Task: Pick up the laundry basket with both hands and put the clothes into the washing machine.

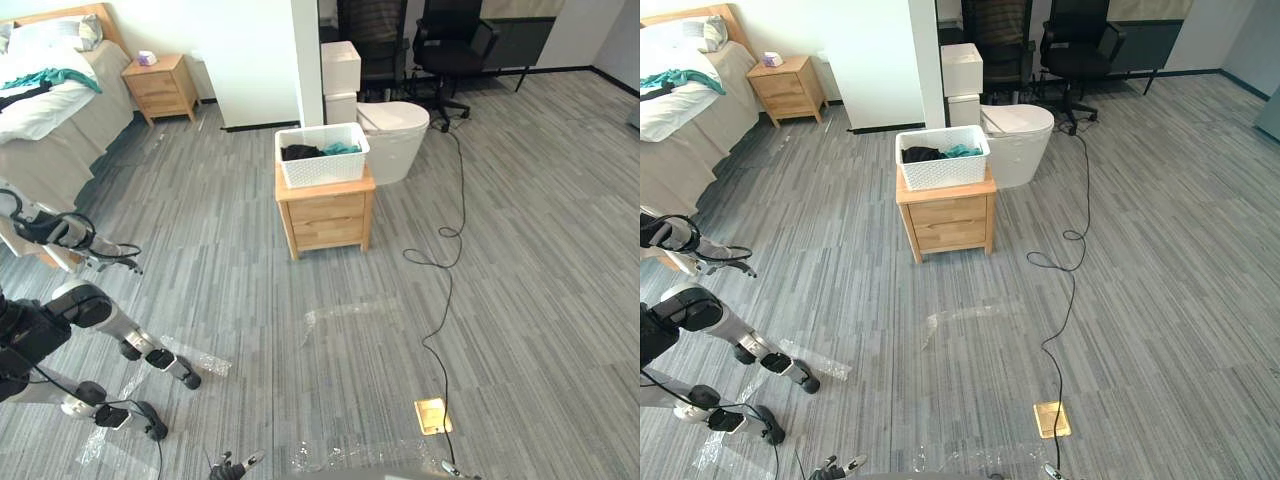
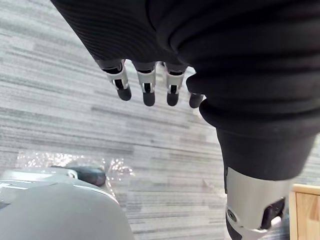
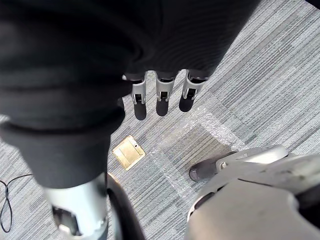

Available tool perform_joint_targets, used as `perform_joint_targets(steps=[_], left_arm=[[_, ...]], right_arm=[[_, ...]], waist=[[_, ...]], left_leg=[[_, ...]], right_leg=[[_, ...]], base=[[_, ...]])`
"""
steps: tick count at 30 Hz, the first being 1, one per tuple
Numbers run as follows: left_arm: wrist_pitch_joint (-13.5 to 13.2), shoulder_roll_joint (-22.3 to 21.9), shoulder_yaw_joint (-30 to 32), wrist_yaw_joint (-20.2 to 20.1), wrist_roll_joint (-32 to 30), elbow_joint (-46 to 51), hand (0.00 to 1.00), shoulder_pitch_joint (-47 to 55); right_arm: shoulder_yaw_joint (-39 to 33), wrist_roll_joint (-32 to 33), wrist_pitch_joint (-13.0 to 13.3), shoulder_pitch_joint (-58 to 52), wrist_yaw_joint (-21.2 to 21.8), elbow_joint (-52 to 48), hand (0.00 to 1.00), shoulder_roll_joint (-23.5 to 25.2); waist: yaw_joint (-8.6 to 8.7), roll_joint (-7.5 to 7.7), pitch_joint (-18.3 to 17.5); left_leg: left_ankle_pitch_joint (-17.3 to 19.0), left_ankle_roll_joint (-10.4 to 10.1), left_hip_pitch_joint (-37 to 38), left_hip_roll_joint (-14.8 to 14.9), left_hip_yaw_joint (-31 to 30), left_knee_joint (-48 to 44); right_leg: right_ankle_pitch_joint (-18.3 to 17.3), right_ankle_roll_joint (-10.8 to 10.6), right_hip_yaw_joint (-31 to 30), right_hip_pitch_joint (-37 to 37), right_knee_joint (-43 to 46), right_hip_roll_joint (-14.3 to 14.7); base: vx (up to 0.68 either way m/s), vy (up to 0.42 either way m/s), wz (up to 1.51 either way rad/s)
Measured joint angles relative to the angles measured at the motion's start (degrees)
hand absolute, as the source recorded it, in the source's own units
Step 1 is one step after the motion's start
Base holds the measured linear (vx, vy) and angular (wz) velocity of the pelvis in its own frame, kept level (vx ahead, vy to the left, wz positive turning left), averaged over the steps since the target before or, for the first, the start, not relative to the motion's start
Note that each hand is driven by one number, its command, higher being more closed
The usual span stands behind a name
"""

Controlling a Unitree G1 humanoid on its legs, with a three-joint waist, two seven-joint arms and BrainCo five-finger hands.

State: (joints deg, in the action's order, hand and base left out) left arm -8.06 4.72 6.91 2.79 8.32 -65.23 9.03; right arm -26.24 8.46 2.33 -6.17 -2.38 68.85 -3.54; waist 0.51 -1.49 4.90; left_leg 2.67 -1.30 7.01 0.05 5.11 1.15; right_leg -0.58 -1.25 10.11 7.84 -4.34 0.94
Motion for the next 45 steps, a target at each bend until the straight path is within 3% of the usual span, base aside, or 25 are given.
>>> perform_joint_targets(steps=[22,28,45], left_arm=[[-0.10,-0.01,0.11,0.09,1.22,0.04,0.00,-0.06],[-0.10,0.04,0.50,0.04,1.22,0.18,0.00,-0.16],[-0.19,-0.09,2.13,0.95,1.26,0.12,0.00,-0.20]], right_arm=[[-0.28,0.23,0.00,-0.01,-0.07,-0.08,0.00,0.24],[3.15,1.17,1.23,-0.60,0.00,-0.63,0.00,-0.02],[4.72,1.20,1.24,-0.58,0.02,-0.58,0.00,-0.03]], waist=[[-0.38,0.24,0.06],[-0.93,0.62,0.03],[-1.25,1.36,0.00]], left_leg=[[0.20,-0.19,-0.12,0.54,0.84,0.07],[0.21,-0.19,-0.12,1.07,1.22,0.05],[0.20,-0.17,-0.12,0.92,0.99,0.06]], right_leg=[[0.18,0.27,-0.85,0.00,-0.85,0.60],[0.20,0.29,-1.14,-0.13,-0.90,1.14],[0.21,0.31,-0.87,-0.06,-0.90,1.02]], base=[[0.00,0.000,-0.01],[0.00,-0.004,-0.03],[0.00,0.000,0.00]])
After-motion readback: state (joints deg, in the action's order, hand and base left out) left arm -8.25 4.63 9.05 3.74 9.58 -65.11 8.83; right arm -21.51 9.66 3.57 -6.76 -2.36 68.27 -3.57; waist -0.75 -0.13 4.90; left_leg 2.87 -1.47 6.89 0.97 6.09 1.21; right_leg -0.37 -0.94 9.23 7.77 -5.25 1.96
